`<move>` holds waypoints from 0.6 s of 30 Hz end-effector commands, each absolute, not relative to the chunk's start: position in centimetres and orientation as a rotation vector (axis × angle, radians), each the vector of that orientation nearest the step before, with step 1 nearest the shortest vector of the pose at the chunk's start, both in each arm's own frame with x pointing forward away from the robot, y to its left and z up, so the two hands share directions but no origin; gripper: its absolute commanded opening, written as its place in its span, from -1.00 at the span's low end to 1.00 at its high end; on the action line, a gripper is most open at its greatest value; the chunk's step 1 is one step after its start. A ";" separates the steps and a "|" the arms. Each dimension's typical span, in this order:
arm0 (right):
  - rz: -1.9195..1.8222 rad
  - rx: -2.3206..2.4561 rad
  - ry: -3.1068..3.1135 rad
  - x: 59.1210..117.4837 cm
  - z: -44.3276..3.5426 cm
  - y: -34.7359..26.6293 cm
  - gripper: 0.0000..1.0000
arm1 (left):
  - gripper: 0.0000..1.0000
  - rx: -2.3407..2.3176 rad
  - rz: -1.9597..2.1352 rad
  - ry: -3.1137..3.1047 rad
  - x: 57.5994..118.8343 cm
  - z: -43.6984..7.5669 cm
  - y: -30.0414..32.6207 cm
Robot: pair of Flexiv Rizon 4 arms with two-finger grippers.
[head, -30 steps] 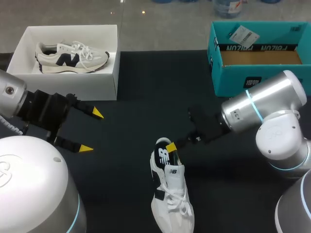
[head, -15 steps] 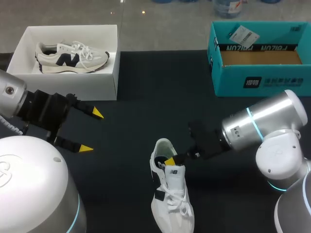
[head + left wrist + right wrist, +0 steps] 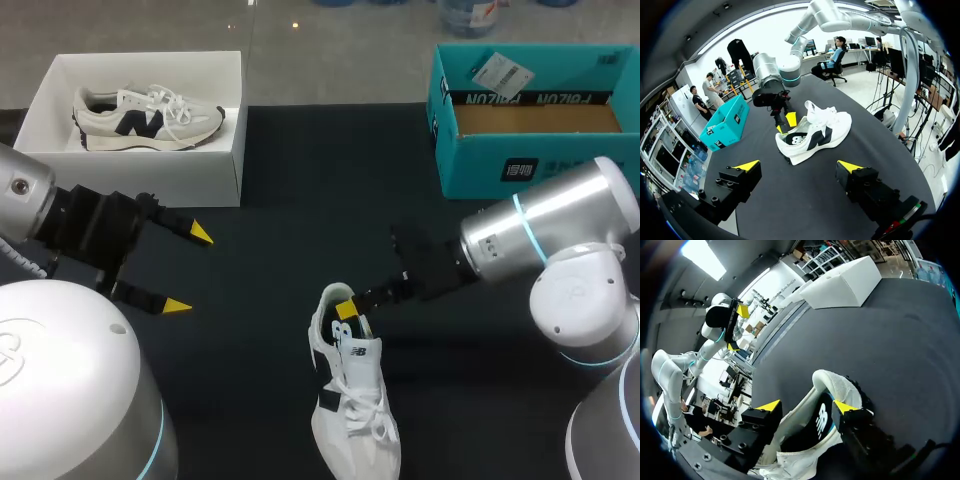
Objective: Take the shoe out of the shoebox, open the shoe tongue, remove and reinsert the insole, then place the shoe into the shoebox
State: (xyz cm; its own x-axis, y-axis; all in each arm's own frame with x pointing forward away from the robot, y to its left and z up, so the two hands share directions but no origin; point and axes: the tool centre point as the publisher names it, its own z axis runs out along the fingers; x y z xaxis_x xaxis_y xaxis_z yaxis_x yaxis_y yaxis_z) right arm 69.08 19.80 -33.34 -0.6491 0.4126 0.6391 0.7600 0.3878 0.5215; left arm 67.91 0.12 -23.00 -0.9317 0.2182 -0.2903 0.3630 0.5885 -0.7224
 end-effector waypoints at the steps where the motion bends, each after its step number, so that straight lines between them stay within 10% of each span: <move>1: -1.121 -0.999 -2.278 70.1 -32.1 20.1 1.00 | 1.00 0.489 -1.259 2.648 67.9 -23.0 0.2; 18: -0.591 -1.742 -2.122 68.8 -29.2 18.8 1.00 | 1.00 0.489 -1.259 2.648 67.9 -23.0 0.2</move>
State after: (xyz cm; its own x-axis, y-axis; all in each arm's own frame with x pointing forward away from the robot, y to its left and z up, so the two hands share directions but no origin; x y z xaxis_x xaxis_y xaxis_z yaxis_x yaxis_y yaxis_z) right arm 69.71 18.78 -29.53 -0.4746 0.6044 0.6399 0.8802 0.3336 0.3376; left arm 67.91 0.12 -23.00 -0.9317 0.2183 -0.2903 0.3630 0.5885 -0.7224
